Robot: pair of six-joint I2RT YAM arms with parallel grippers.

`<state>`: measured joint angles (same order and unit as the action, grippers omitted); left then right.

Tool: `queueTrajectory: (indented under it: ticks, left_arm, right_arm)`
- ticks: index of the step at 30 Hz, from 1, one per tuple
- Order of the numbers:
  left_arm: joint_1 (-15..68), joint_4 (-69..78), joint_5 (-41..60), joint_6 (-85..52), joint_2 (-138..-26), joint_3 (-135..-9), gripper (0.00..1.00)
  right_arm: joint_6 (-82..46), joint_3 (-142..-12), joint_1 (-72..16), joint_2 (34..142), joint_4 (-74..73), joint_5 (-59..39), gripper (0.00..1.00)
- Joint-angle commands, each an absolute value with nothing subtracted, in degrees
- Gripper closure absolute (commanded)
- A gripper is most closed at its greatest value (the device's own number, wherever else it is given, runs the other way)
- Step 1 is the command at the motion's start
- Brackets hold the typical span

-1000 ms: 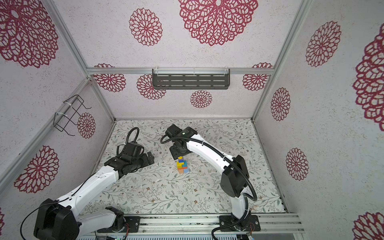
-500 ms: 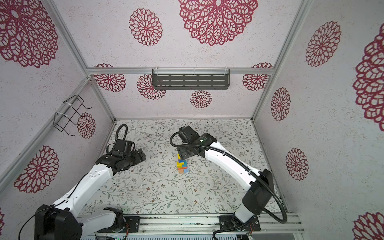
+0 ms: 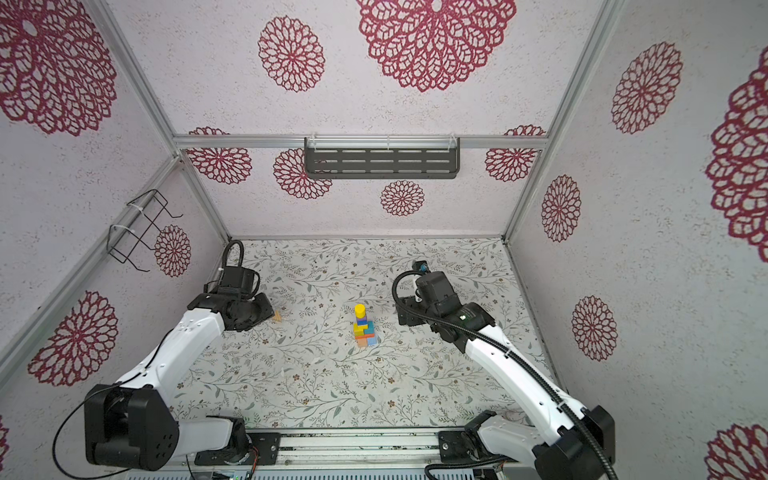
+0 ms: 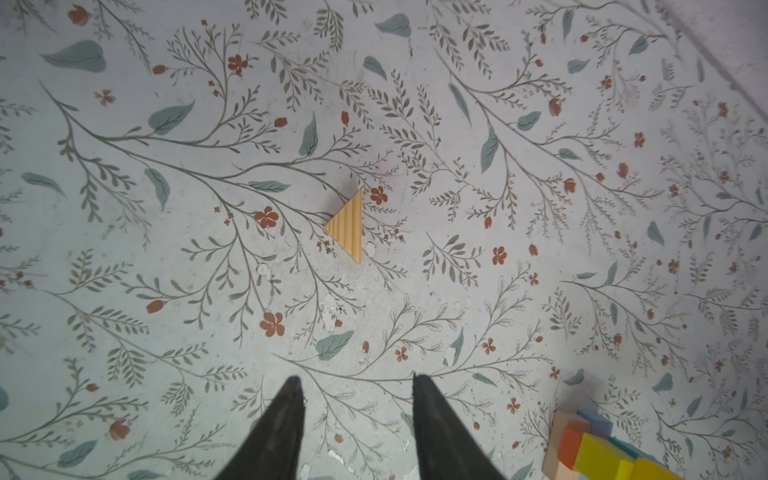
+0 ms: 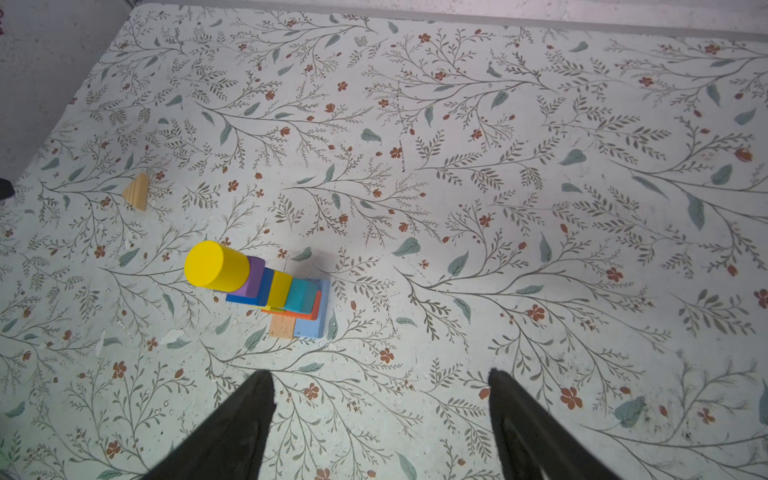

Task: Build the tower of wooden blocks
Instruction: 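Raise the right gripper away while the left gripper lowers onto the wooden triangle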

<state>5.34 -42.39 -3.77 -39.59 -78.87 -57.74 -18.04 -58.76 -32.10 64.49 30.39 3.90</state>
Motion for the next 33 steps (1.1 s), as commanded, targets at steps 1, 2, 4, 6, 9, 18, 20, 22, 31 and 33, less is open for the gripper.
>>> queueTrajectory:
  ticks: [1, 2, 4, 6, 9, 18, 20, 22, 31, 33]
  left_arm:
    - [4.8, -42.4, -3.7, -39.7, -82.9, -59.9, 0.57]
    - [4.8, -42.6, -4.1, -39.8, -84.2, -60.6, 0.57]
    - [4.8, -42.8, -4.8, -39.8, -86.7, -61.5, 0.53]
    - [4.8, -43.1, -5.8, -40.0, -88.5, -62.3, 0.48]
    - [4.9, -43.5, -7.5, -40.0, -91.3, -63.8, 0.44]
    - [4.4, -46.0, -10.5, -38.3, -101.8, -71.7, 0.38]
    - [4.4, -47.1, -10.7, -37.8, -104.1, -73.5, 0.39]
    - [4.4, -47.1, -10.7, -37.7, -105.7, -74.3, 0.41]
    - [4.4, -45.9, -11.1, -37.6, -109.2, -76.3, 0.43]
    - [4.4, -45.4, -10.5, -37.6, -109.5, -76.3, 0.43]
  right_arm:
    - [-18.9, -56.3, -29.7, 62.1, 25.2, 0.0, 0.15]
    - [-18.9, -55.3, -28.9, 61.8, 24.6, -0.7, 0.15]
    - [-18.9, -53.6, -27.9, 61.6, 23.6, -2.3, 0.15]
    - [-18.7, -52.4, -26.9, 61.8, 22.8, -3.5, 0.15]
    - [-18.1, -51.0, -25.4, 62.0, 22.0, -4.9, 0.14]
    - [-17.9, -49.0, -21.8, 62.6, 19.7, -9.0, 0.14]
    - [-18.1, -48.4, -21.2, 62.4, 19.1, -10.0, 0.14]
    - [-18.4, -47.9, -20.6, 62.4, 18.3, -11.0, 0.14]
    - [-19.1, -47.4, -18.5, 63.9, 17.4, -14.1, 0.14]
    - [-19.3, -47.5, -18.4, 64.4, 17.4, -14.4, 0.14]
